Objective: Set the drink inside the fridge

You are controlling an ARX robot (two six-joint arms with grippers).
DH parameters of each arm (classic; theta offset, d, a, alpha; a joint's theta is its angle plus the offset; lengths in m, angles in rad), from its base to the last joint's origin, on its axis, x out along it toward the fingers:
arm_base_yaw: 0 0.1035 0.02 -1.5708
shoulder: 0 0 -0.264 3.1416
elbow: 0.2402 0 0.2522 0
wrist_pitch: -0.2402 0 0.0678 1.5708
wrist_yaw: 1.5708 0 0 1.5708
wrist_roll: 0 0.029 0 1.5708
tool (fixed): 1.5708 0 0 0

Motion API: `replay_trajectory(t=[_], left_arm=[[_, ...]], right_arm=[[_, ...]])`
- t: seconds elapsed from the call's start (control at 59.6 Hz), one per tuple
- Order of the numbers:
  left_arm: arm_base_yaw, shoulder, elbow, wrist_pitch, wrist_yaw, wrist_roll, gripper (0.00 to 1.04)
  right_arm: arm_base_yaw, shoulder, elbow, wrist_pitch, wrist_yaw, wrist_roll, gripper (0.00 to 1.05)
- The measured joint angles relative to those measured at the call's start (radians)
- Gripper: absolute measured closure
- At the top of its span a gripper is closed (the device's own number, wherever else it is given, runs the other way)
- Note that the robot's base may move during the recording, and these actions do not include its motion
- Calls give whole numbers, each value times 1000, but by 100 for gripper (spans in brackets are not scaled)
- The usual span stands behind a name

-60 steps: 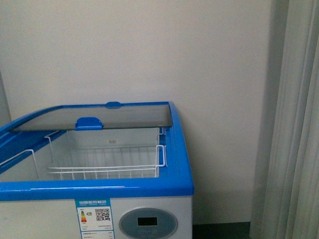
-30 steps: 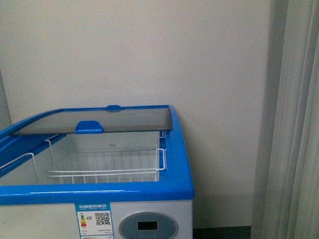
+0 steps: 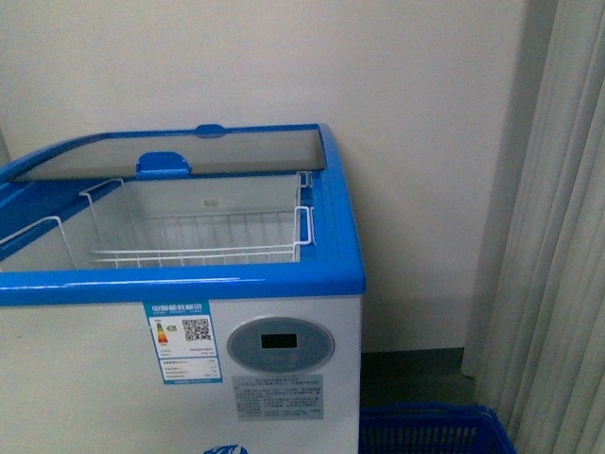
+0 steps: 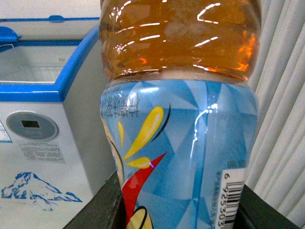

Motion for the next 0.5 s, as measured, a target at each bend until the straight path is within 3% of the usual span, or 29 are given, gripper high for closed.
replay_trajectory(t=[0.168, 0.503], left_arm=[[0, 0, 0, 0, 0, 1, 7], [0, 0, 0, 0, 0, 3, 8]], right_arm=[[0, 0, 0, 0, 0, 0, 66], [0, 0, 0, 0, 0, 0, 66]])
